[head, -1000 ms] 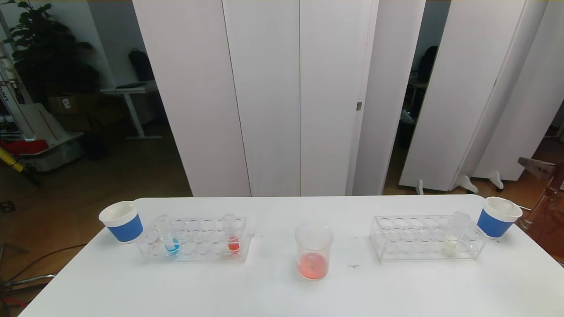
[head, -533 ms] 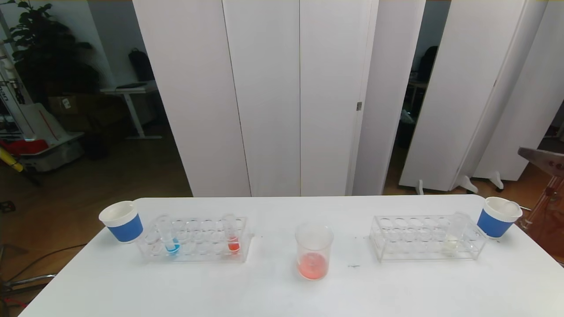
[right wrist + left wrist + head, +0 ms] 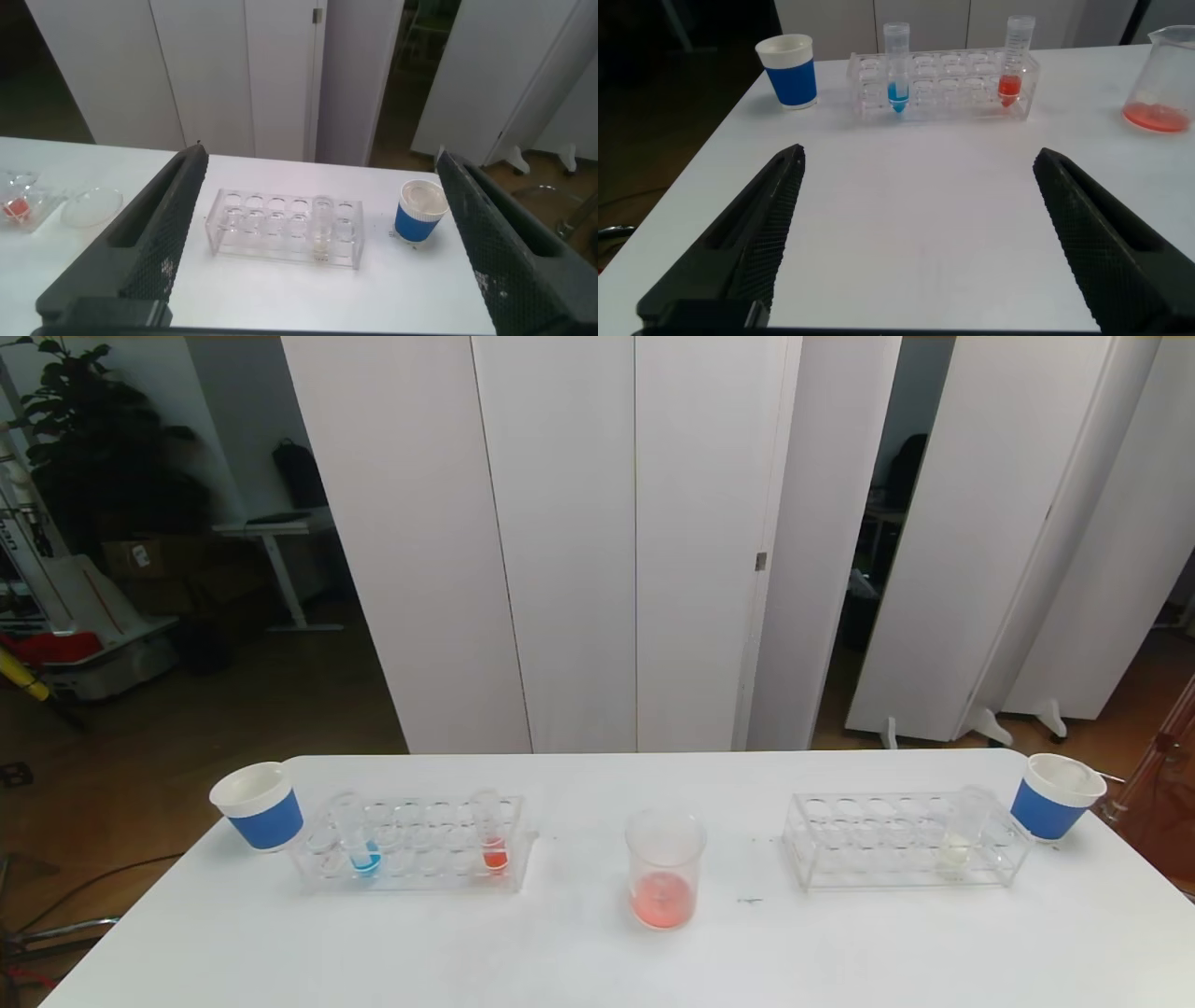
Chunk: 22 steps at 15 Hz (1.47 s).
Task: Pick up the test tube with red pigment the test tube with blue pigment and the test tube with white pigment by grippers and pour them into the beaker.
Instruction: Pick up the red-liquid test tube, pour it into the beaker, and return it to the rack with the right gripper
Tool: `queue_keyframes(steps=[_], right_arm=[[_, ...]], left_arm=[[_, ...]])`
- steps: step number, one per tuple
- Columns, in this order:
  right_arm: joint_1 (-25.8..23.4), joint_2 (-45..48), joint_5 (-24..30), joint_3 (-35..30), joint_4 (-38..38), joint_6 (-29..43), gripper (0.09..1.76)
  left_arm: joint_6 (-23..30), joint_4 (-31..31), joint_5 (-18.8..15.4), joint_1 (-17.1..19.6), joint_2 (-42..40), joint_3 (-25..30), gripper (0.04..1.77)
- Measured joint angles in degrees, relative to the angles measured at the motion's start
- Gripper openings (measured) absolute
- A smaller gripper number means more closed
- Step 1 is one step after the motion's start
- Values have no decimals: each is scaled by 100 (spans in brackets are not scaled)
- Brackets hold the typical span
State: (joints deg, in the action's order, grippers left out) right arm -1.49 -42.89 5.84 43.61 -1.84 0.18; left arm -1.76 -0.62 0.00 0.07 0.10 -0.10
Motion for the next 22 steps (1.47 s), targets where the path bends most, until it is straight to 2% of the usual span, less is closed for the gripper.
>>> queue_keyframes(steps=[6, 9, 14, 19, 22], right_arm=[[52, 2214, -72, -87, -1864, -9, 175], [63, 3104, -74, -461, -2139, 6, 175], [138, 4046, -521, -1872, -1932, 383, 175], [149, 4270, -527, -3401, -588, 249, 175], [149, 4289, -538, -3851, -369, 59, 175]], left_arm=[[2, 0, 0, 0, 0, 0, 175], [0, 0, 0, 0, 0, 0, 175], [0, 2, 0, -2, 0, 0, 175], [0, 0, 0, 0, 0, 0, 175], [0, 0, -2, 0, 0, 0, 175]])
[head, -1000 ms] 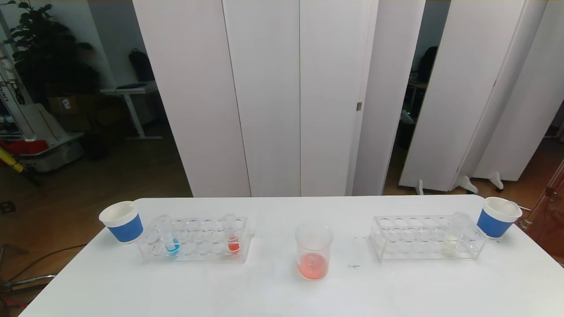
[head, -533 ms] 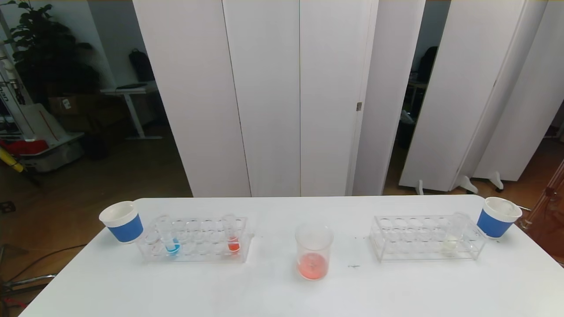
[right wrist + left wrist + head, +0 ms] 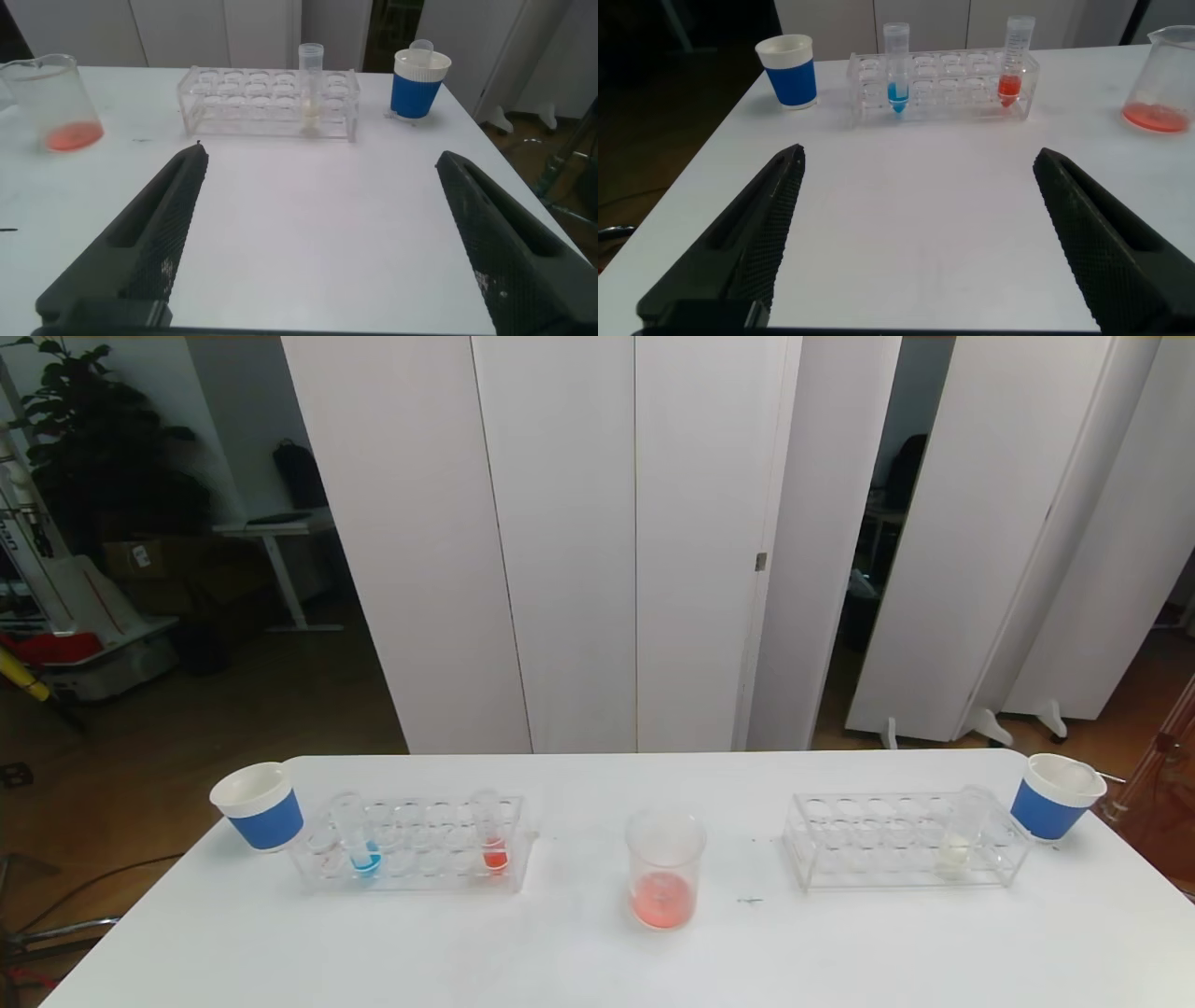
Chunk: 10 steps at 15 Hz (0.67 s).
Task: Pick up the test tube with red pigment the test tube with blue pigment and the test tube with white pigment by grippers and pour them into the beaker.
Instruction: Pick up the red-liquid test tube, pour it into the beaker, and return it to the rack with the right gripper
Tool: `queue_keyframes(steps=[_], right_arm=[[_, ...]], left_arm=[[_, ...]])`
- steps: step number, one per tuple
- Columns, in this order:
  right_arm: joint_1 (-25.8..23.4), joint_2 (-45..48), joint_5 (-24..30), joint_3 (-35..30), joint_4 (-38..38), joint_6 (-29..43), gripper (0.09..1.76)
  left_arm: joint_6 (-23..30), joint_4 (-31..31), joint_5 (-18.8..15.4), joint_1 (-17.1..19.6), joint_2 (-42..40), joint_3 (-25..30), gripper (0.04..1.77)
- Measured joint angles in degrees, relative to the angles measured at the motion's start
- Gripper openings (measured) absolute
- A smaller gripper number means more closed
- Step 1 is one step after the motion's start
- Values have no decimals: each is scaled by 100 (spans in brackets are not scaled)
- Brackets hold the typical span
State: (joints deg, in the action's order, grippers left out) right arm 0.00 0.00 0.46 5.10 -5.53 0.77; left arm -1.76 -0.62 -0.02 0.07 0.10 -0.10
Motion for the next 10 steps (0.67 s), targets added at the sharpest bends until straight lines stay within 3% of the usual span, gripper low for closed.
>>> queue_keyframes(steps=[4, 10], right_arm=[[0, 2, 28, -430, 575, -182, 175], [0, 2, 22, -502, 556, -88, 175]], left_arm=[[0, 2, 2, 0, 0, 0, 175], [0, 2, 2, 0, 0, 0, 175]])
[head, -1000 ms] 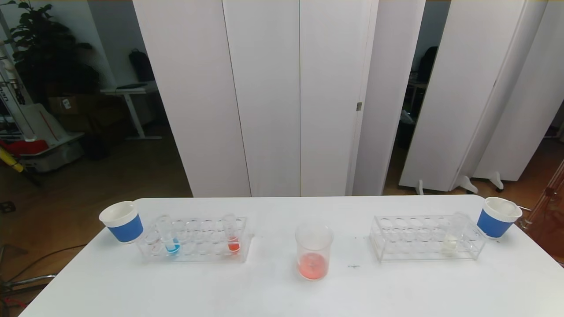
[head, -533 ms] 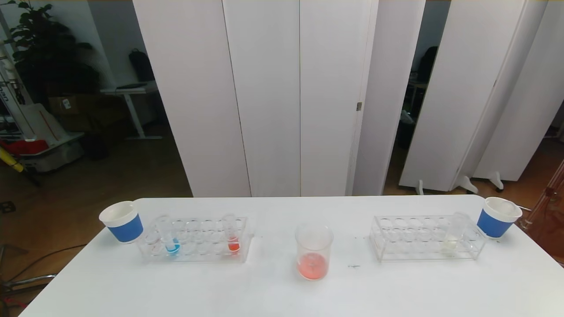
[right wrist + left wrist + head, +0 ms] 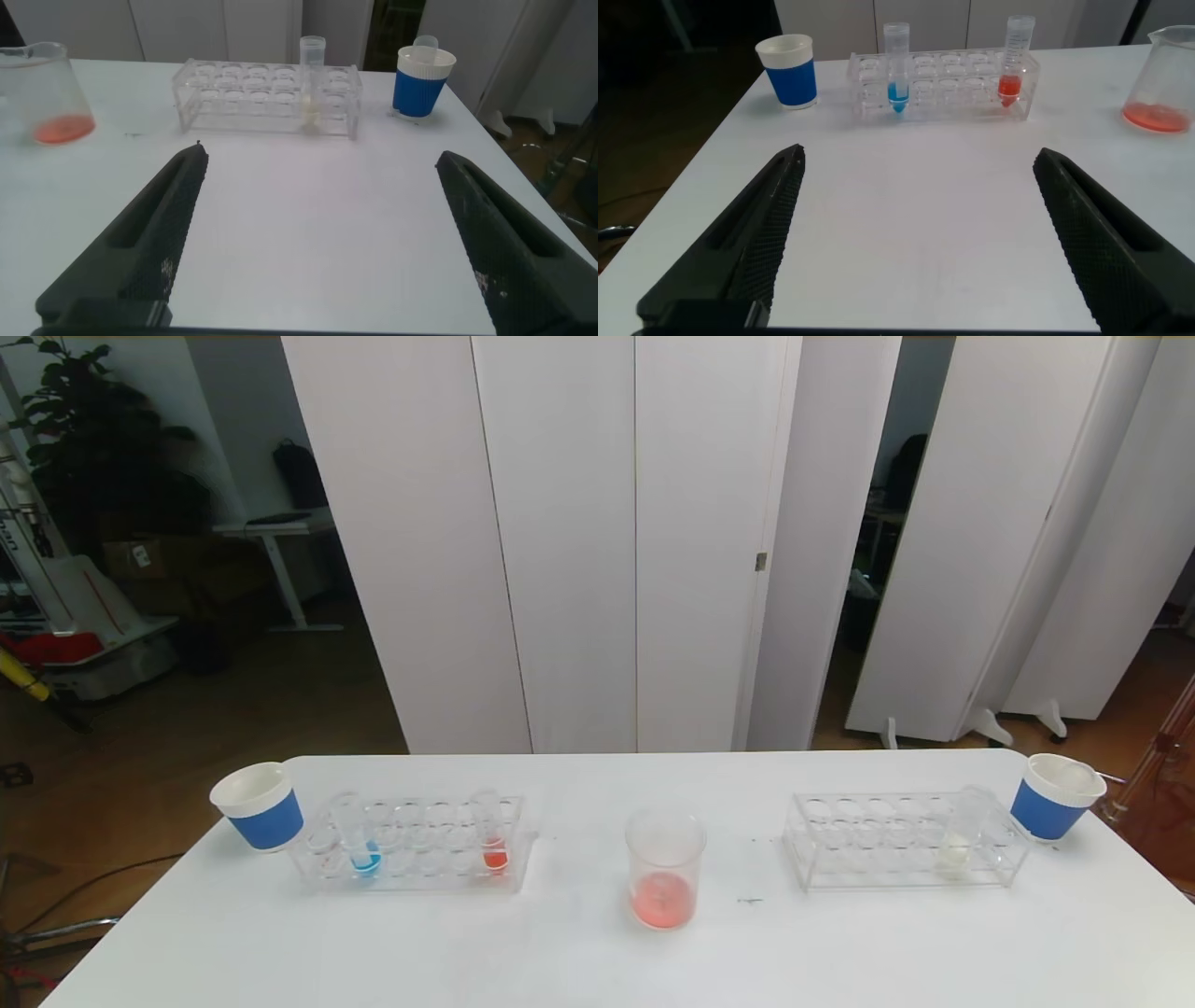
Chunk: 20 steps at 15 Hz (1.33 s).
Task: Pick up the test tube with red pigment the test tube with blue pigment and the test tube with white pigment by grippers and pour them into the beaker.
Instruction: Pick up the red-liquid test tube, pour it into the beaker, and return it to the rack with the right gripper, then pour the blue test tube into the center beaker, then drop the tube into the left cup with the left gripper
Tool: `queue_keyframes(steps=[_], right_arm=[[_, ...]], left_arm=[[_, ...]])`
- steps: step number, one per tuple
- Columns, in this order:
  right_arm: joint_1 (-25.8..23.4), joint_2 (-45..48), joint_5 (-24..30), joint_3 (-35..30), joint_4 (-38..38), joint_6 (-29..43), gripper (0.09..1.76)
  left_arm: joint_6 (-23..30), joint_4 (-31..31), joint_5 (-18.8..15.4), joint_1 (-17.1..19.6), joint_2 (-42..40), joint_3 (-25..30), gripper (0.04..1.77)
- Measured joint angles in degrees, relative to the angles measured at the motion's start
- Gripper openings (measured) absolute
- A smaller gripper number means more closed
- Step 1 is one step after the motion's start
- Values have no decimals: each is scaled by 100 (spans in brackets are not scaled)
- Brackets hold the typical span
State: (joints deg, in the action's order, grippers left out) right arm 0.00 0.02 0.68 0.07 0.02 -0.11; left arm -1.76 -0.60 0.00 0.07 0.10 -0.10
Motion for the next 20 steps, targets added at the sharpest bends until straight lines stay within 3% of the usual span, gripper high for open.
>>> queue_keyframes(steps=[20], right_arm=[[0, 0, 0, 0, -2, 1, 175]], left_arm=[[-33, -2, 2, 2, 0, 0, 175]])
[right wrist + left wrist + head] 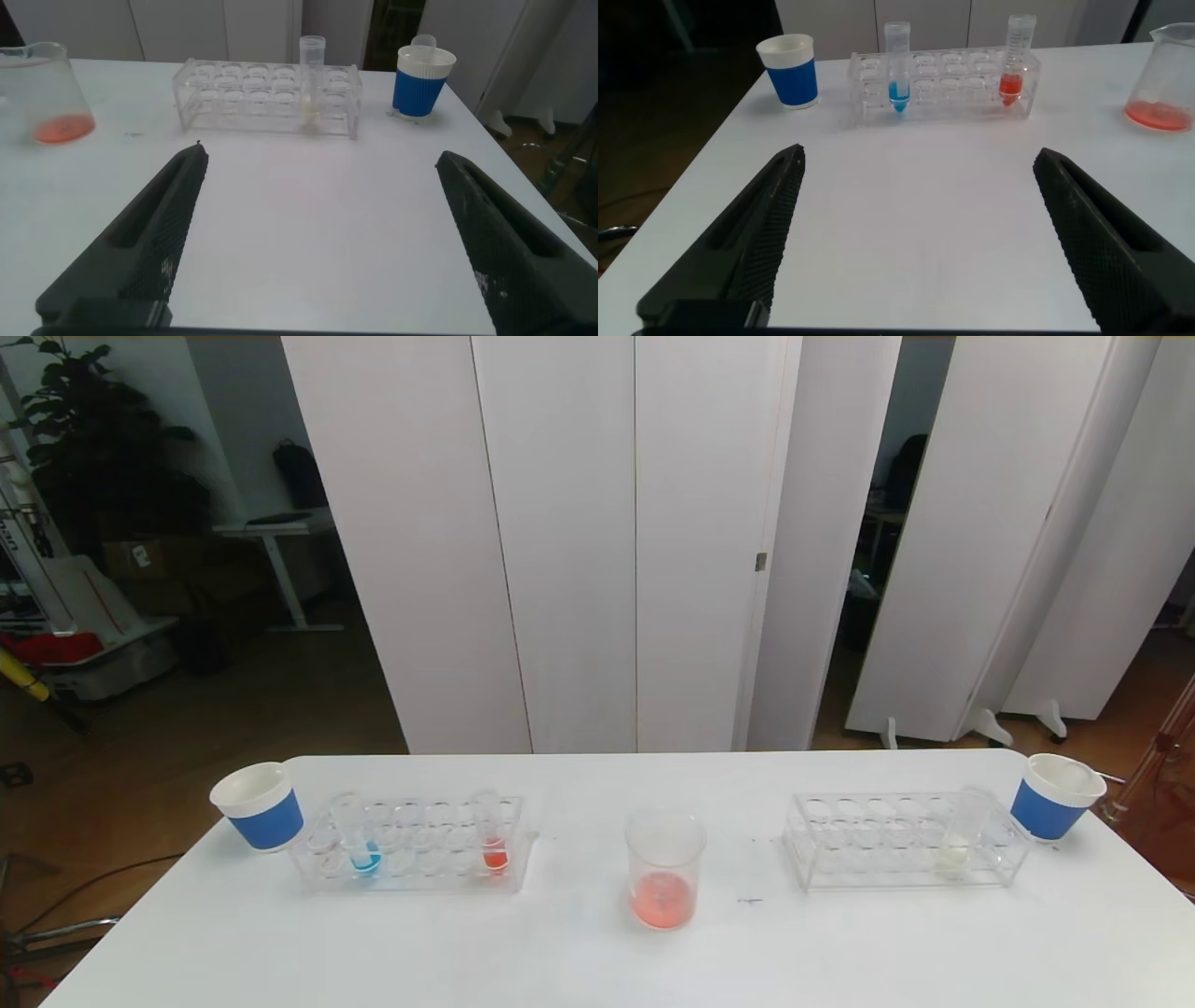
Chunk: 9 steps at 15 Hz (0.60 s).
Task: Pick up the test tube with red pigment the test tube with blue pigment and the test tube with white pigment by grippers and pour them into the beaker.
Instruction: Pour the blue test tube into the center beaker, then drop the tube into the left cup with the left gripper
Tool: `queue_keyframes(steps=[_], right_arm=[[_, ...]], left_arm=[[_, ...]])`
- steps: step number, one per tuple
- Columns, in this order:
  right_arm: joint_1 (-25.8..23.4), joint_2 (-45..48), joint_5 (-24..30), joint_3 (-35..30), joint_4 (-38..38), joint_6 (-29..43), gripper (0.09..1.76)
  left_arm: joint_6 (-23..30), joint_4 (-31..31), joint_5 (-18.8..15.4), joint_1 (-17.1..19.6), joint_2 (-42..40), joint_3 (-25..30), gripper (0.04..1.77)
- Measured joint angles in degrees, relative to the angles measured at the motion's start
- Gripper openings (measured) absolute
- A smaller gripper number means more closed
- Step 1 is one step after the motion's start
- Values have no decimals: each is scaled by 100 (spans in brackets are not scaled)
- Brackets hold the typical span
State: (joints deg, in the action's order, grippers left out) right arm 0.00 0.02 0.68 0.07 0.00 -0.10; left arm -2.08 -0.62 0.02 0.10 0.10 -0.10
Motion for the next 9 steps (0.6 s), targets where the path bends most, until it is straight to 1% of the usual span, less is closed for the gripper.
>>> queue_keyframes(steps=[2, 5, 7, 9], right_arm=[[0, 0, 0, 0, 0, 0, 175], [0, 0, 0, 0, 0, -1, 175], [0, 0, -2, -2, 0, -1, 175], [0, 0, -2, -2, 0, -1, 175]], left_arm=[[-6, 188, 30, -2, 0, -26, 175], [-22, 202, 110, -5, 0, -135, 175], [9, 24, 236, -2, 0, -497, 175], [11, -317, 278, -2, 0, -946, 175]])
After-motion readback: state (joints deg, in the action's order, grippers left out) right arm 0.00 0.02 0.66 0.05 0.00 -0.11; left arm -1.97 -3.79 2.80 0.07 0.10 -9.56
